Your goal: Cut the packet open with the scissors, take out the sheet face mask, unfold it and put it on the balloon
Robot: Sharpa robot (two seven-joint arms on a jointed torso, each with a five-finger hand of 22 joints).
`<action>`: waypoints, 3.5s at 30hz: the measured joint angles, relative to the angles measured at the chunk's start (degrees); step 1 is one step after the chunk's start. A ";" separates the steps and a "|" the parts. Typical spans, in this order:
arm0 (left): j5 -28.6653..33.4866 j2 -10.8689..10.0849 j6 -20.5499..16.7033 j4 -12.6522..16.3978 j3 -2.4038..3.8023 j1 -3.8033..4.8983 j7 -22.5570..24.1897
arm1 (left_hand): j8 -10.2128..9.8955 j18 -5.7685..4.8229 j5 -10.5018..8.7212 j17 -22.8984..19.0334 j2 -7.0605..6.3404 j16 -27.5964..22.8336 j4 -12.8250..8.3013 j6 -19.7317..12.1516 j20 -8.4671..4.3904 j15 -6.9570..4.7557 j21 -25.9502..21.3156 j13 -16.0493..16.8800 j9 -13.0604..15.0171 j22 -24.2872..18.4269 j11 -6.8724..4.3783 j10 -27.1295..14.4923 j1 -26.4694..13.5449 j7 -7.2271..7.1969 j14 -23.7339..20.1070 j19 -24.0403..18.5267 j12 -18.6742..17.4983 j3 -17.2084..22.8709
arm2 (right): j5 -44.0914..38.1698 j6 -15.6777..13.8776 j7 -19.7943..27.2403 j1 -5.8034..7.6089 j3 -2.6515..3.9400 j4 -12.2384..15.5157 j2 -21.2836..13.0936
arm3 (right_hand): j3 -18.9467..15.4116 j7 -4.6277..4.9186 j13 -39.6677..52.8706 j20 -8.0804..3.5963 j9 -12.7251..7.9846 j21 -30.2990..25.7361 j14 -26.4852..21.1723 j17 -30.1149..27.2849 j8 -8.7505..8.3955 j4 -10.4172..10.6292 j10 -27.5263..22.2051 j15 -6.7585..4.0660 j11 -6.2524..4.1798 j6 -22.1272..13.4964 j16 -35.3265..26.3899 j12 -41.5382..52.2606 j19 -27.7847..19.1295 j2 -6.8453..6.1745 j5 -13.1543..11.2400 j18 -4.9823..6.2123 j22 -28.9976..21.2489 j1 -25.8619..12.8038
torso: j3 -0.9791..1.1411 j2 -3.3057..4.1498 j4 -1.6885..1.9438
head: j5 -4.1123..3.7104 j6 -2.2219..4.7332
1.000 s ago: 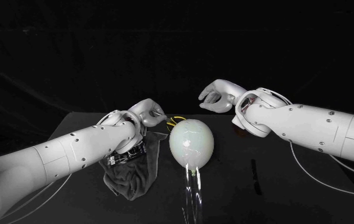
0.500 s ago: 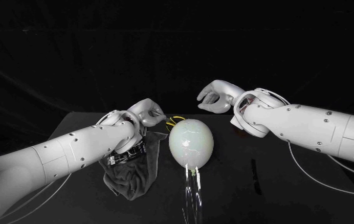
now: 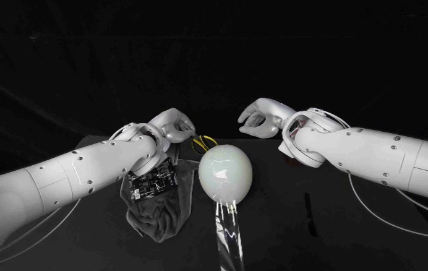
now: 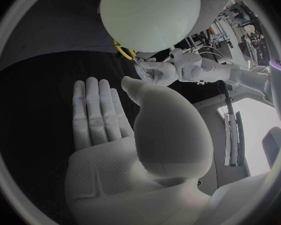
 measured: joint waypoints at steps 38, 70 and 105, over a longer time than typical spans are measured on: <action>5.12 -3.50 1.75 2.77 0.00 4.56 -0.54 | 0.04 -0.02 0.34 -0.10 0.05 -0.17 -0.43 0.08 0.00 0.18 0.24 -0.19 0.00 0.45 -0.31 0.32 -0.01 -0.02 0.17 0.41 0.00 0.24 | 2.81 -1.51 1.79 -1.35 0.00 -5.06 4.68 | 0.00 0.86 -2.19 0.86 -0.31 -2.77 -0.57 -1.30 0.00 0.00 -1.84 0.91 0.89 -1.10 -3.91 0.00 -0.44 0.00 -0.22 0.51 -1.70 0.00 | -0.06 -0.01 -0.04 | 0.21 1.27; 8.41 -2.43 2.55 6.77 0.06 7.02 -0.98 | 0.04 -0.02 0.22 -0.02 0.11 0.06 -0.66 0.19 -0.20 0.09 0.21 -0.35 0.00 0.65 -0.22 0.63 -0.07 -0.12 0.48 0.61 -0.02 0.31 | 15.50 -2.36 7.20 -5.09 0.09 -16.82 15.97 | -18.05 0.28 -2.27 3.77 -2.32 -11.42 -7.11 -10.06 -2.25 1.59 -8.92 4.31 3.27 -4.33 -11.95 1.72 -5.02 8.26 -1.11 0.40 -8.58 4.03 | -0.08 0.15 0.03 | -0.08 1.86; 18.14 -2.81 1.25 4.01 0.04 8.05 1.74 | -3.54 1.34 0.56 -24.29 -5.04 -7.53 -0.23 -4.38 1.84 2.63 -9.64 -3.76 1.12 -13.12 2.56 -4.66 -2.20 2.89 -13.58 -11.90 -5.91 -4.69 | 23.60 -12.76 11.55 -2.50 1.43 -18.12 12.84 | -2.66 -3.60 -1.03 -1.25 5.51 3.58 10.69 -3.05 6.99 -10.92 6.82 -2.68 0.01 7.06 -3.69 5.98 -5.59 11.30 -1.62 0.91 8.92 5.10 | -0.11 0.07 -0.02 | -0.65 2.91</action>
